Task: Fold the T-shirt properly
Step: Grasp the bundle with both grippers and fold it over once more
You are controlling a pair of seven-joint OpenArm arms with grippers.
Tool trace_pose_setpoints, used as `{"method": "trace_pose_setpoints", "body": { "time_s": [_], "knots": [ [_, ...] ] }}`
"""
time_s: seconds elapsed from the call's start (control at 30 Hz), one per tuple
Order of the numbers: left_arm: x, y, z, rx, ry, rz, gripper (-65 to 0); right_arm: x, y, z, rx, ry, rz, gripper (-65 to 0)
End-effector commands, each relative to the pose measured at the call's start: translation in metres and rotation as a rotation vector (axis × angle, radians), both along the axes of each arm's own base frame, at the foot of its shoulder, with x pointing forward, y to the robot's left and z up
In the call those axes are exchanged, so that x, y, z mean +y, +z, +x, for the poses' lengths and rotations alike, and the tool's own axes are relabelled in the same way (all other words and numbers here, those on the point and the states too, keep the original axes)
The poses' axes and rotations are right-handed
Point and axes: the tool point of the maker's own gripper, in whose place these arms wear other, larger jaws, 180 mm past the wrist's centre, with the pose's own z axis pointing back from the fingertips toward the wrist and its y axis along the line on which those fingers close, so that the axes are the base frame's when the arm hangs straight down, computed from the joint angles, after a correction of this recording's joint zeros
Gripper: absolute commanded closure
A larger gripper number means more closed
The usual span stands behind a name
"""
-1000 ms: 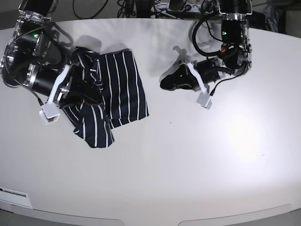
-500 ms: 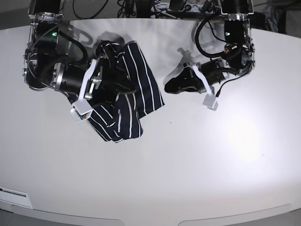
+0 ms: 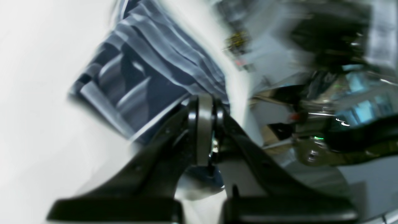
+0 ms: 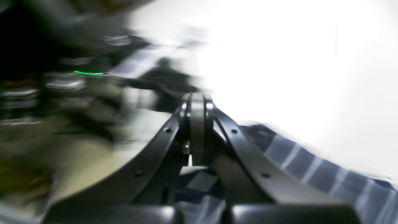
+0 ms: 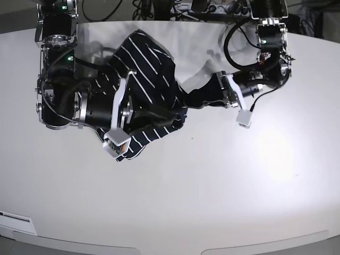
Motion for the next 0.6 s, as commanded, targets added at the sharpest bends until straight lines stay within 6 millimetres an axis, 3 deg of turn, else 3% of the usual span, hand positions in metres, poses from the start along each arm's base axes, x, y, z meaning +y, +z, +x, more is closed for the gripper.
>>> {"method": "trace_pose_setpoints", "body": {
  "time_s": [0.0,0.1,0.23,0.4,0.57],
  "knots": [
    [0.002,0.016,0.008,-0.071,-0.007,0.006,0.0,-0.008,0.016,0.014,-0.075,-0.058,0.019,0.0],
    [0.007,0.037,0.018,-0.155,-0.002,0.035,0.0,-0.033,0.009,0.04,-0.157,-0.198,-0.084,0.0],
    [0.007,0.062,0.027,-0.249,0.013,0.036,0.0,-0.044,0.004,0.046,-0.173,-0.24,-0.139,0.0],
    [-0.045,0.059,0.004,-0.229,-0.158,-0.009,0.0,-0.046,-0.016,0.062,-0.108,-0.247,-0.112,0.0],
    [-0.095,0.025,-0.01,-0.215,-0.227,0.122,0.0,-0.057,-0.052,0.103,-0.063,-0.301,-0.172,0.0]
  ]
}}
